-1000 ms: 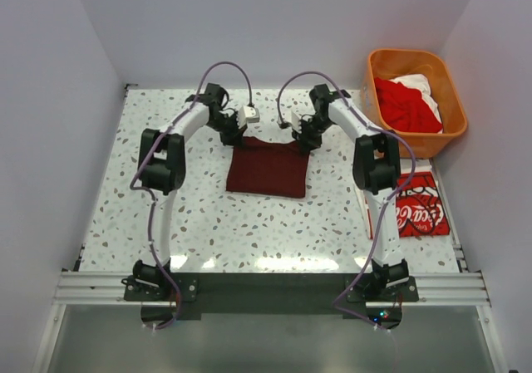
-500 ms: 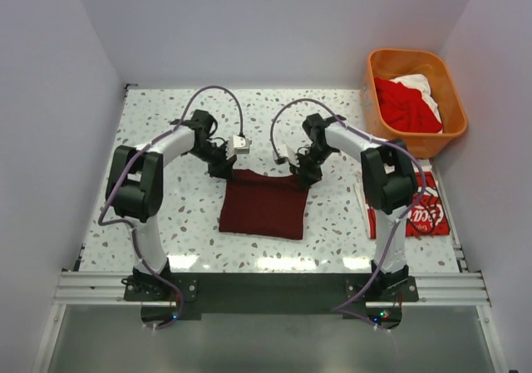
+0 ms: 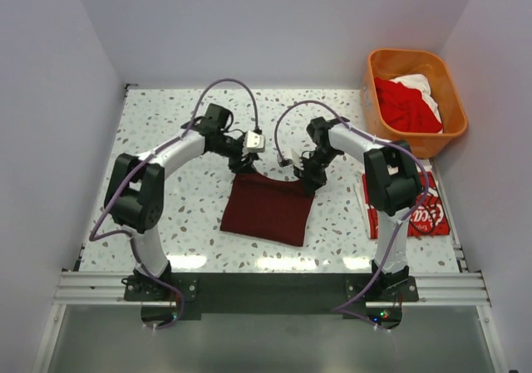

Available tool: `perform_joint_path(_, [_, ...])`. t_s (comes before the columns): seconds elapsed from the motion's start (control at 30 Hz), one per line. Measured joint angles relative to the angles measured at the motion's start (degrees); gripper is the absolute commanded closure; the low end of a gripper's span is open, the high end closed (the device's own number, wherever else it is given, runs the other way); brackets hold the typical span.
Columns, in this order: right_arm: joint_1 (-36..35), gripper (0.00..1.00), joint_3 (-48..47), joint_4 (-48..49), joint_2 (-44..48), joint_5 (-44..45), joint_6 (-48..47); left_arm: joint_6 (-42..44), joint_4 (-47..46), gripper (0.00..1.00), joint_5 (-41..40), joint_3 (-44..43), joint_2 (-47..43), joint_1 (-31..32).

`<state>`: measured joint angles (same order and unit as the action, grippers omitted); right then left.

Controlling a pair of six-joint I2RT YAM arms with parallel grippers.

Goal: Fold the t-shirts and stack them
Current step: Fold the tshirt

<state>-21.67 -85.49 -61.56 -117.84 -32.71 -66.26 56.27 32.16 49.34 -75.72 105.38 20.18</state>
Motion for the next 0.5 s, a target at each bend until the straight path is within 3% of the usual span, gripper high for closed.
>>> perform_joint_path(0.23, [0.0,0.98,0.0,0.2,0.0,0.0,0.8,-3.1,-8.9,0.47,3.2,0.0,5.5,5.8])
perform_joint_path(0.5, [0.1,0.96,0.0,0.3,0.0,-0.5,1.7,-3.2,-9.4,0.51,4.9,0.0,8.0,6.7])
